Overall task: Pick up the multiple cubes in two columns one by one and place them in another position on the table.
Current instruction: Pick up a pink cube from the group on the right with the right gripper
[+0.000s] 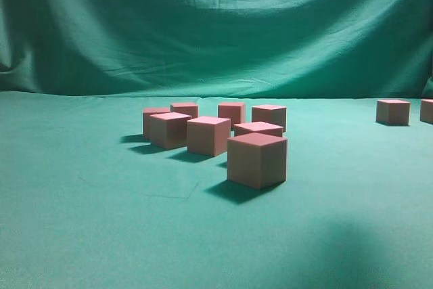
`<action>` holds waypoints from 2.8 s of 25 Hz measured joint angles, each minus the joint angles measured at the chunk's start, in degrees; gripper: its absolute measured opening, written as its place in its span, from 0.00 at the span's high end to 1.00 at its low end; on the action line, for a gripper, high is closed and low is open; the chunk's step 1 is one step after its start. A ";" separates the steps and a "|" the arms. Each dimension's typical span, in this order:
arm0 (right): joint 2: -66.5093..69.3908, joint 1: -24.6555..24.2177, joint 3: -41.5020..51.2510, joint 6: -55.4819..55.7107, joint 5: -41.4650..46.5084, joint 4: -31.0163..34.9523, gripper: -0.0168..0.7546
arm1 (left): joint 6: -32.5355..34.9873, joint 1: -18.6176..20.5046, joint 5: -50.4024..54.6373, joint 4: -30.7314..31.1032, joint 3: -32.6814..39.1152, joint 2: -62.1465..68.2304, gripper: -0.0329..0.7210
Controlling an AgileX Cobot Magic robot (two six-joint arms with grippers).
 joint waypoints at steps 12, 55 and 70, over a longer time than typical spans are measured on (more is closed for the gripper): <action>15.93 -19.44 -6.81 -13.72 -8.32 12.85 0.28 | 0.00 0.00 0.00 0.00 0.00 0.00 0.96; 44.52 -20.04 -29.70 -16.07 -4.04 13.94 0.64 | 0.00 0.00 0.00 0.00 0.00 0.00 0.96; 30.35 -18.28 -40.35 -18.49 3.37 17.79 0.64 | 0.00 0.00 0.00 0.00 0.00 0.00 0.96</action>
